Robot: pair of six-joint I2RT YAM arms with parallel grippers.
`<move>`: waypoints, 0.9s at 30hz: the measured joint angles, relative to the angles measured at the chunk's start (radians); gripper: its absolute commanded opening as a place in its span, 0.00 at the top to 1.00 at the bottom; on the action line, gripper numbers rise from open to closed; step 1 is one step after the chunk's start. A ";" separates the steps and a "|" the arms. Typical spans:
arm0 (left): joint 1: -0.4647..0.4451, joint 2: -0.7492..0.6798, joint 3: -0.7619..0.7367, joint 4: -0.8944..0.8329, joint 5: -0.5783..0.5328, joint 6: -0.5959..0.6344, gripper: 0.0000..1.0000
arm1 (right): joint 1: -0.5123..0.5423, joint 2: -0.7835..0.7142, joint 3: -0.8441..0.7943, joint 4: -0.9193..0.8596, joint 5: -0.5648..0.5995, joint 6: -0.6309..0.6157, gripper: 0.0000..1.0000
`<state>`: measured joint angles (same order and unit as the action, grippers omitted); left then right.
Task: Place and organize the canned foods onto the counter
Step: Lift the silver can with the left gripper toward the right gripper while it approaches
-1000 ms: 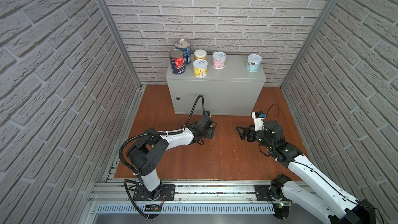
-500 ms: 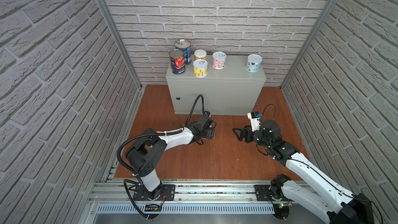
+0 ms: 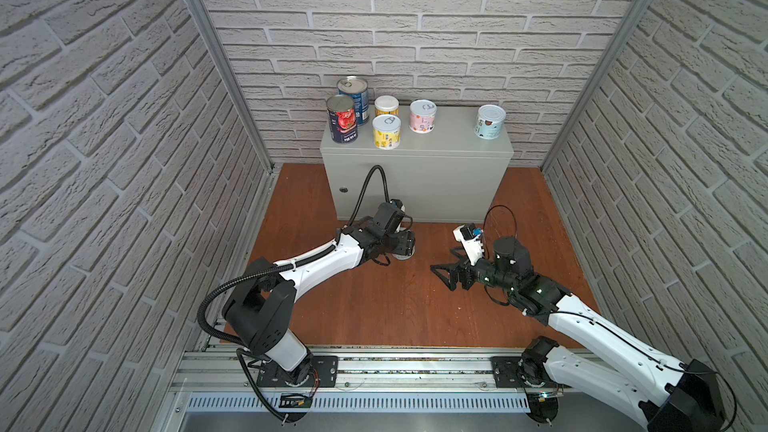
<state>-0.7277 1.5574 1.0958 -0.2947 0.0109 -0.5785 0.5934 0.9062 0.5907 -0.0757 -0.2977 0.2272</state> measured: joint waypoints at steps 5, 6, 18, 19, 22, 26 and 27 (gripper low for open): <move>0.001 -0.028 0.037 -0.064 0.055 0.001 0.42 | 0.039 0.008 0.010 0.008 0.018 -0.045 0.03; 0.001 -0.029 0.048 -0.081 0.061 0.002 0.42 | 0.041 0.013 0.010 0.012 0.023 -0.052 0.03; 0.000 -0.072 0.098 -0.190 0.145 0.015 0.43 | 0.045 0.085 0.009 0.102 0.050 -0.090 0.03; -0.002 -0.074 0.101 -0.192 0.155 0.022 0.43 | 0.045 0.096 0.009 0.107 0.050 -0.091 0.03; -0.009 -0.085 0.113 -0.204 0.172 0.038 0.43 | 0.045 0.121 0.009 0.125 0.049 -0.095 0.03; -0.022 -0.111 0.114 -0.206 0.198 0.060 0.43 | 0.046 0.151 0.010 0.161 0.045 -0.097 0.03; -0.026 -0.116 0.114 -0.206 0.204 0.063 0.42 | 0.046 0.158 0.010 0.168 0.045 -0.097 0.03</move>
<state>-0.7536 1.4410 1.2102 -0.5007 0.2150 -0.5152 0.6395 1.0645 0.6003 0.0921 -0.2527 0.1307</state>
